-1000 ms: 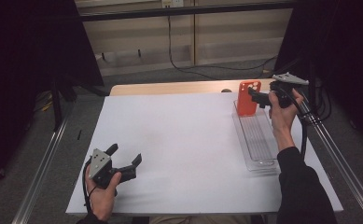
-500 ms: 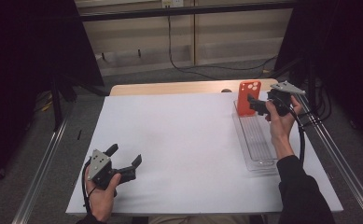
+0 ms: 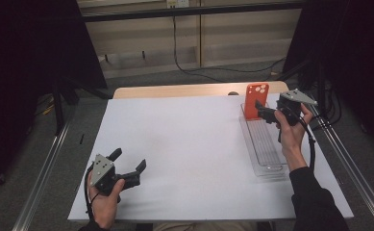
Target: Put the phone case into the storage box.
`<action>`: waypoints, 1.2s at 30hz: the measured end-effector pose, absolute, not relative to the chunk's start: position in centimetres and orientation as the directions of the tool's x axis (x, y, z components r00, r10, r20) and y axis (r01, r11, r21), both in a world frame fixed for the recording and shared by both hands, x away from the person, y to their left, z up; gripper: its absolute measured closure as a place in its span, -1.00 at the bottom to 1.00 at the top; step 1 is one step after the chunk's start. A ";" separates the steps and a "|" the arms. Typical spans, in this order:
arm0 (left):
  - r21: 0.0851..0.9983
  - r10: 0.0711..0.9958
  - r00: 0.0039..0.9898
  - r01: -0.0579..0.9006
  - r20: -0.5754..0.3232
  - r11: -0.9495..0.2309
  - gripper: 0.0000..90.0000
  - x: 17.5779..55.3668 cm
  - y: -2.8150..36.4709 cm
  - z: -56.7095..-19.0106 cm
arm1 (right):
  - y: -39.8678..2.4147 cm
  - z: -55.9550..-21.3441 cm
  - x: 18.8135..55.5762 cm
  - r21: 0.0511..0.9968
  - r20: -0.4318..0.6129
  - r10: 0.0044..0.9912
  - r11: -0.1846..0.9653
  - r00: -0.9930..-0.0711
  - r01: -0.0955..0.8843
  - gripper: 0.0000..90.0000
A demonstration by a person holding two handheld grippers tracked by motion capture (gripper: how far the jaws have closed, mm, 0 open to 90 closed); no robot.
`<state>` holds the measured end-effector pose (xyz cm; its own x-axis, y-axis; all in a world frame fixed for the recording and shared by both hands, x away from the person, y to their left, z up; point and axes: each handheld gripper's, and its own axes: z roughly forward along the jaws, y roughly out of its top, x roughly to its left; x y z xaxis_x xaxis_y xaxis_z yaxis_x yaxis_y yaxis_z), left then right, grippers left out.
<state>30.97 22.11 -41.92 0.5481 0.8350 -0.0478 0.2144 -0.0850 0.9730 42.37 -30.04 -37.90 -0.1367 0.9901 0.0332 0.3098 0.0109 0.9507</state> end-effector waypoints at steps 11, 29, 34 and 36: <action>0.974 0.837 0.545 0.210 -0.047 -0.082 -0.92 30.9 22.1 -41.9 | -29.7 -38.1 40.9 0.975 0.019 0.991 0.010 -0.130 0.223 -0.82; 0.979 0.838 0.542 0.195 -0.054 -0.063 -0.92 30.7 22.2 -41.7 | -29.4 -37.5 37.8 0.977 0.020 0.978 0.024 -0.207 0.210 -0.93; 0.978 0.841 0.539 0.196 -0.052 -0.065 -0.92 30.7 22.3 -41.7 | -29.3 -37.6 36.9 0.979 0.020 0.976 0.026 -0.217 0.204 -0.94; 0.978 0.841 0.539 0.197 -0.053 -0.065 -0.93 30.7 22.3 -41.7 | -29.3 -37.6 36.5 0.979 0.003 0.977 0.041 -0.215 0.197 -0.94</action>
<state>30.68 22.29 -41.72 0.5392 0.8405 -0.0527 0.1969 -0.0650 0.9783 36.51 -29.29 -37.64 -0.2154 0.9765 0.0027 0.1974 0.0408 0.9795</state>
